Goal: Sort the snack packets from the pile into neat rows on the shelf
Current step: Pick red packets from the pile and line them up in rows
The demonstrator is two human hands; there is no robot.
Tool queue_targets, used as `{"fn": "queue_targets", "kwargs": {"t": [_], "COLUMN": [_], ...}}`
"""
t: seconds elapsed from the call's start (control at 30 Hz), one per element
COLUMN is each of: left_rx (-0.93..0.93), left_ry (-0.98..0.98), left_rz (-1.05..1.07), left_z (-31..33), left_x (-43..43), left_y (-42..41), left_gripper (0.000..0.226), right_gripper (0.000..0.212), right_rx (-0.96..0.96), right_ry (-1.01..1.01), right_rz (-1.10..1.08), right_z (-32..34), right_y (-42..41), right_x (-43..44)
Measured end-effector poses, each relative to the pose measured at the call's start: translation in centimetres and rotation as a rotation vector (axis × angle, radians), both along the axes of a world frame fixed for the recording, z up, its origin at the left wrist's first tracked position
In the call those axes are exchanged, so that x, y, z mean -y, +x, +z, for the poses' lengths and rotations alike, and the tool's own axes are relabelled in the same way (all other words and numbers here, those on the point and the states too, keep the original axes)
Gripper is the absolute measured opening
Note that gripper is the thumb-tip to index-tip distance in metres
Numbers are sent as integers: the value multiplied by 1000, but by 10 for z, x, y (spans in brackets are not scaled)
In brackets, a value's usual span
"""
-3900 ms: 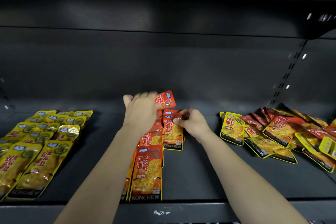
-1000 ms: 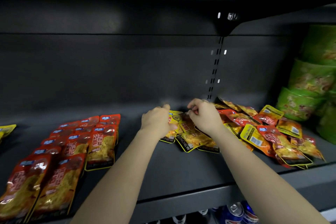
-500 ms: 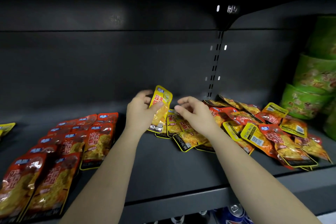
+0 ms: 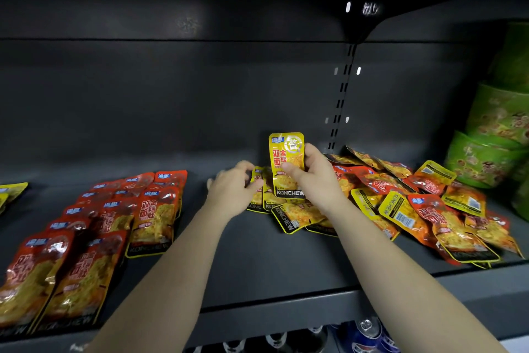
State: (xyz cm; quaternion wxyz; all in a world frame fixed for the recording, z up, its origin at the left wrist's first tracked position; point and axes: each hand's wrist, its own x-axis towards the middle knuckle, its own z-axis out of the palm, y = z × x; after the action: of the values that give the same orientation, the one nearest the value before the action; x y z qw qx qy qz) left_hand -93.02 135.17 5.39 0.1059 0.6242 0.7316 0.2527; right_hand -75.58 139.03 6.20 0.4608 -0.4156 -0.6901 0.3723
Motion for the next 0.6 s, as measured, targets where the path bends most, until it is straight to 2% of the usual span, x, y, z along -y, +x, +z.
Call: {"fn": "queue_targets", "kwargs": {"t": [0.2, 0.3, 0.37, 0.43, 0.53, 0.6], "left_rx": [102, 354, 504, 548, 515, 402], "left_ry": [-68, -46, 3, 39, 50, 15], "left_rz": [-93, -105, -75, -37, -9, -4], "left_z": [-8, -9, -7, -5, 1, 8], "left_x": [-3, -3, -2, -3, -3, 0], "left_y": [4, 3, 4, 2, -3, -4], "left_gripper": [79, 92, 87, 82, 79, 70], "right_gripper": [18, 19, 19, 19, 16, 16], "right_rx": [99, 129, 126, 126, 123, 142], "right_ry": [60, 66, 64, 64, 66, 92], "right_rz": [-70, -84, -91, -95, -94, -100], "right_z": [2, 3, 4, 5, 7, 9], "right_y": [2, 2, 2, 2, 1, -1], "right_x": [5, 7, 7, 7, 8, 8]}}
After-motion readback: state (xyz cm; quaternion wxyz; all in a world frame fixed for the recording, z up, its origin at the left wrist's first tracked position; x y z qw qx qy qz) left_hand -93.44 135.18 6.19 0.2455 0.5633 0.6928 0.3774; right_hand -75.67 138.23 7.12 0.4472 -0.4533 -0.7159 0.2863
